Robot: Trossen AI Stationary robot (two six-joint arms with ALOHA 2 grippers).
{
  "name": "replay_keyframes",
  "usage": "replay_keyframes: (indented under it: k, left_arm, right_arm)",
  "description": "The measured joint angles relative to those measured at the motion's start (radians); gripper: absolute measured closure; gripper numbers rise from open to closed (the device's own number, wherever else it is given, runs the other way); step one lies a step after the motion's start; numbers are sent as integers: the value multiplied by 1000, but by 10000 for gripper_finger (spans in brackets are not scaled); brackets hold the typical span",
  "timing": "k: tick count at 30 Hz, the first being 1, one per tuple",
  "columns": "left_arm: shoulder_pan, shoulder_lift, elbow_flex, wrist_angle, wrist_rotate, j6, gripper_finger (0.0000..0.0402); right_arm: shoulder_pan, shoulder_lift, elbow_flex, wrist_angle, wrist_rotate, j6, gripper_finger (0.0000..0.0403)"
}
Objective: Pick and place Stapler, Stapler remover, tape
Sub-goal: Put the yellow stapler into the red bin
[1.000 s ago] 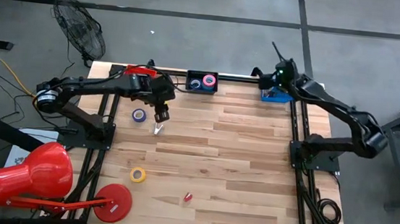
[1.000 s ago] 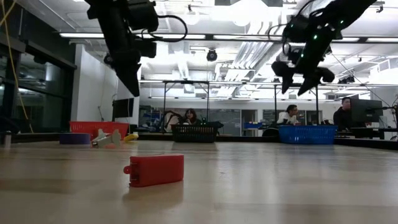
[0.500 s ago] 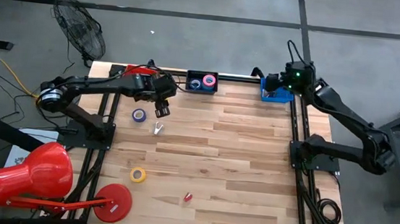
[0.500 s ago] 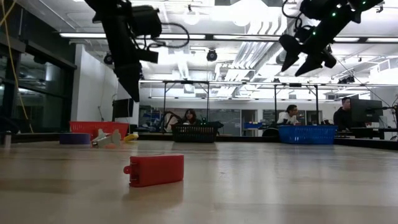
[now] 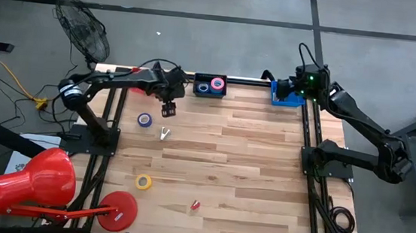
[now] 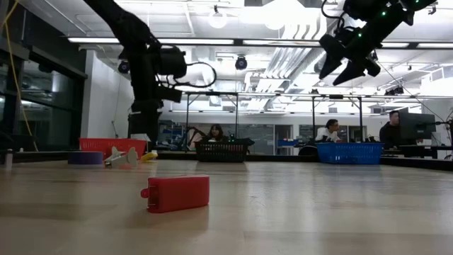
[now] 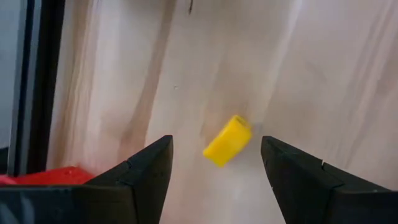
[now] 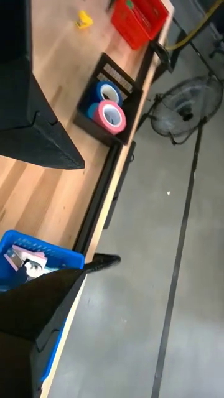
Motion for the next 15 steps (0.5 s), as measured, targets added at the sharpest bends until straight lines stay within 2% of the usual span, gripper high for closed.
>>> replay_keyframes:
  k: [15]
  left_arm:
    - [114,22,0,75,124,296,160]
  right_arm:
    - [0,0,0,-12,-118,-41,139]
